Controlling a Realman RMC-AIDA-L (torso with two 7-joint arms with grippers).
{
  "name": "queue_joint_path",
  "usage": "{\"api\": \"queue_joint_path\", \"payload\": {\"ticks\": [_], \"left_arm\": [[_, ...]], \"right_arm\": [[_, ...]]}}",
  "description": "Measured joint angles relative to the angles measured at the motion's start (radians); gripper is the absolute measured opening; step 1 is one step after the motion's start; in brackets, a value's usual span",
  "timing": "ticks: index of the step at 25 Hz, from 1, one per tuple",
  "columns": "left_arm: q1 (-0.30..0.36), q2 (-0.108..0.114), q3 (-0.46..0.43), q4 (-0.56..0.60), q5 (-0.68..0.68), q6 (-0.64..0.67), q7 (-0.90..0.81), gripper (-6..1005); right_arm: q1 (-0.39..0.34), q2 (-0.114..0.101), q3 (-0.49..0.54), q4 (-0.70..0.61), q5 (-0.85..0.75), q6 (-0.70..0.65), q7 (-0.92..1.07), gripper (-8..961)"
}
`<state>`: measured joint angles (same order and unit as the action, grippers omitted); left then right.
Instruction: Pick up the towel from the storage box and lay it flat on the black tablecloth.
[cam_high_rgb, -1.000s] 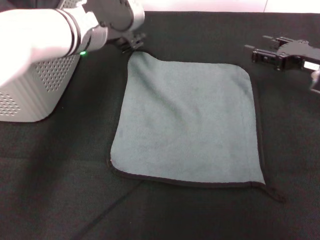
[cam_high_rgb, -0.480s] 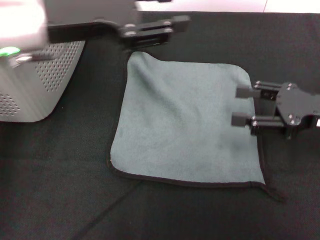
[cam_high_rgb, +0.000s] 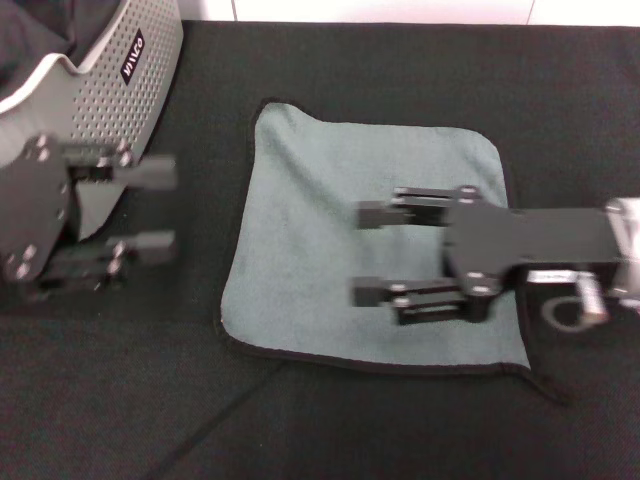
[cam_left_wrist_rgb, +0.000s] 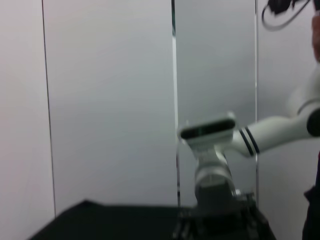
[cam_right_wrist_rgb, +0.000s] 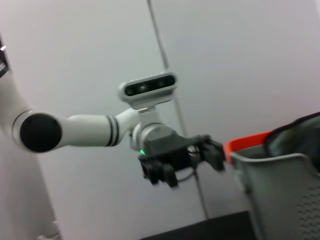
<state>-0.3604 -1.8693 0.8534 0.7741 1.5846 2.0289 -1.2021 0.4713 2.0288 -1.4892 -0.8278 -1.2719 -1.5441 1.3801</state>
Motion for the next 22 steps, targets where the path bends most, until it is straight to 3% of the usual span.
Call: {"api": "queue_joint_path", "payload": {"ticks": [6, 13, 22], "left_arm": [[0.027, 0.023, -0.017, -0.011, 0.063, 0.001, 0.019, 583], [0.032, 0.04, -0.023, -0.013, 0.065, 0.004, 0.018, 584], [0.021, 0.044, -0.063, -0.015, 0.059, 0.004, -0.002, 585]], "right_arm": [[0.058, 0.001, -0.164, -0.054, 0.087, 0.112, -0.012, 759], [0.061, 0.0, -0.174, -0.062, 0.122, 0.112, -0.012, 760], [0.072, 0.0, -0.188, -0.049, 0.146, 0.119, -0.027, 761]]}}
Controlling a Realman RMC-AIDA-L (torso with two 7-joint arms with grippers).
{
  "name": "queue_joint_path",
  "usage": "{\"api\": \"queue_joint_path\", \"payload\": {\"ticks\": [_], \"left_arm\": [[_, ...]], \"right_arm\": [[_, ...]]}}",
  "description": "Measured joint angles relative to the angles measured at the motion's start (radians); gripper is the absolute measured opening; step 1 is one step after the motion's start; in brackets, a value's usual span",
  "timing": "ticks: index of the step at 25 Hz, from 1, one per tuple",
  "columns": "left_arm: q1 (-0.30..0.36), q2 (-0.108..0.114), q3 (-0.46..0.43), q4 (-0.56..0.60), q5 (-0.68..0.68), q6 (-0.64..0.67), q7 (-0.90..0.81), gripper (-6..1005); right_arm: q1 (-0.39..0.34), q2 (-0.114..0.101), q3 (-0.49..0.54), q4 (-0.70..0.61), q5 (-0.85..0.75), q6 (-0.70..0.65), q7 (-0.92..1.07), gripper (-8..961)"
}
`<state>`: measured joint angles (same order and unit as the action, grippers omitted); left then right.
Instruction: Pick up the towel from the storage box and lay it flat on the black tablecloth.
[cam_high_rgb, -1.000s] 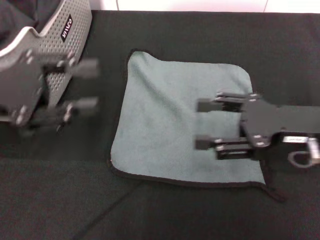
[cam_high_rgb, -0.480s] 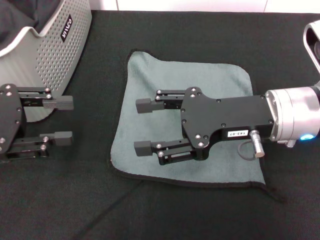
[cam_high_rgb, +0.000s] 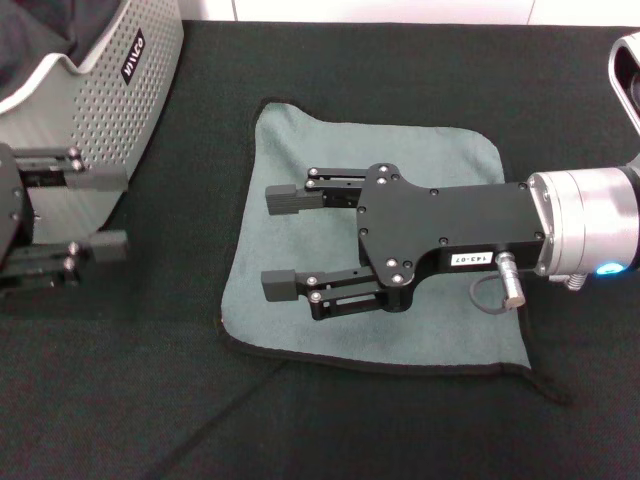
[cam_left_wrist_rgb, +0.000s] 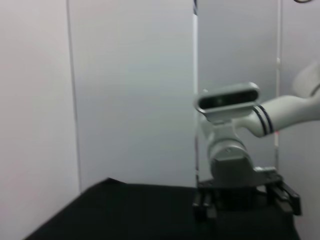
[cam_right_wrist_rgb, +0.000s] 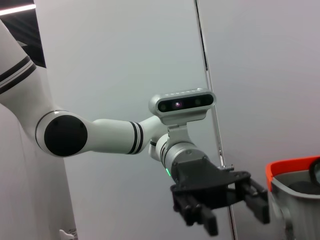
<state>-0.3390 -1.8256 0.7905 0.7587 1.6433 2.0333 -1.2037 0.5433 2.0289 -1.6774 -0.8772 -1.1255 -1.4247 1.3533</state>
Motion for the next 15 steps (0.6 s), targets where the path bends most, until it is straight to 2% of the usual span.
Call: {"api": "queue_joint_path", "payload": {"ticks": [4, 15], "left_arm": [[-0.001, -0.007, -0.05, -0.001, -0.001, 0.0, -0.013, 585], [-0.003, -0.002, -0.051, -0.015, 0.001, 0.0, -0.029, 585]], "right_arm": [[0.0, -0.003, 0.005, 0.001, 0.0, -0.005, -0.013, 761], [0.005, -0.002, 0.006, 0.021, -0.004, -0.004, -0.05, 760]]}}
